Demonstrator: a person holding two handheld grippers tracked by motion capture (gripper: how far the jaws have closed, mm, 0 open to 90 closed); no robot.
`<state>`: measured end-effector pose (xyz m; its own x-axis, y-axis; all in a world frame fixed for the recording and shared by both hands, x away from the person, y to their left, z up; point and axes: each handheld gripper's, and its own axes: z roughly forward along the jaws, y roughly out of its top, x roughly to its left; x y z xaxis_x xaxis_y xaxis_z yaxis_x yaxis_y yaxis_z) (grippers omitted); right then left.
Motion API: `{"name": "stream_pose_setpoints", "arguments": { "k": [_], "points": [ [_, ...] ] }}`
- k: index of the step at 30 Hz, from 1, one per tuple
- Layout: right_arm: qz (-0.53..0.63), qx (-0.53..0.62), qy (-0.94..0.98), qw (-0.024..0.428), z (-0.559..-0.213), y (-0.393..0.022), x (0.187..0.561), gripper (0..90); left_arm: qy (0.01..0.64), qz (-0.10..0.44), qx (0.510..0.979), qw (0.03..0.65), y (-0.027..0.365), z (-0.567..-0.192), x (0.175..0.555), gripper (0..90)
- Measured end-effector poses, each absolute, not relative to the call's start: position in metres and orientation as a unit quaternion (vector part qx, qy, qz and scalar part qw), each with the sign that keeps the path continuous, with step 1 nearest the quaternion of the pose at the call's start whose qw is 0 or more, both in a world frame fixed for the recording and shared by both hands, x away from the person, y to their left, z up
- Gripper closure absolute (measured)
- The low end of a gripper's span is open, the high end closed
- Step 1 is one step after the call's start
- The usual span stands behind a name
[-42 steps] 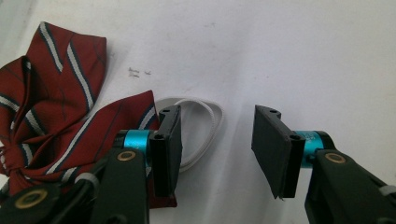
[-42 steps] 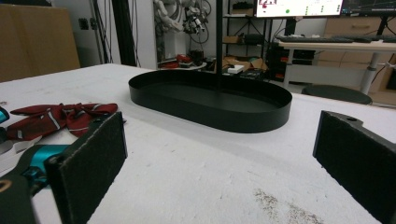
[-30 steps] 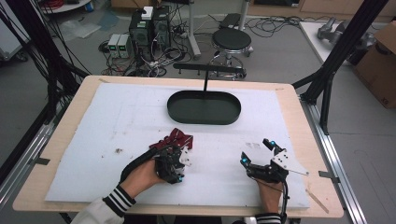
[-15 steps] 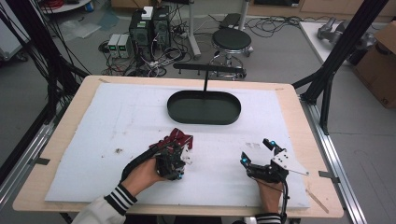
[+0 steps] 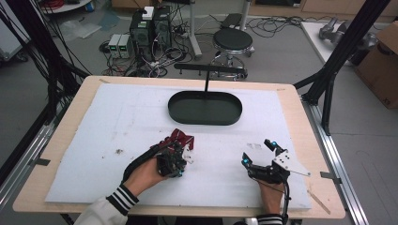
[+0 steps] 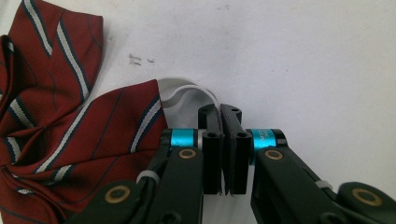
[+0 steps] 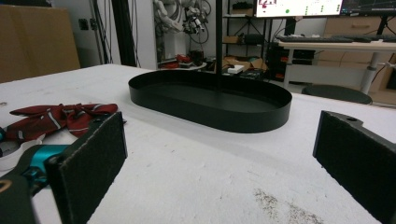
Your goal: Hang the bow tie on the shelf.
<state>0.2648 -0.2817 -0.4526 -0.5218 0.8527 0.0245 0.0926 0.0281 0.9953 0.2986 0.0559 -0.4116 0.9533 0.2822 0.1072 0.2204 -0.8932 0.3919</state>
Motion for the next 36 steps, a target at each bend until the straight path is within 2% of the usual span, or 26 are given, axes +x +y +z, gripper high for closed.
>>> {"name": "stream_pose_setpoints", "arguments": {
  "k": [10,18,21,36],
  "points": [
    [0.591,0.369,0.641,0.322,-0.453,-0.282,0.265,1.8,0.134,0.079,0.966,0.204,0.058,-0.410,0.299,87.2],
    [0.591,0.368,0.641,0.323,-0.453,-0.282,0.265,1.8,0.146,0.079,0.949,0.268,0.069,-0.397,0.301,87.2],
    [0.591,0.369,0.641,0.321,-0.453,-0.282,0.265,1.8,0.161,0.083,0.931,0.316,0.077,-0.386,0.305,87.2],
    [0.590,0.366,0.642,0.325,-0.453,-0.282,0.265,1.8,0.190,0.141,0.879,0.415,0.099,-0.345,0.311,87.3]
  ]
}}
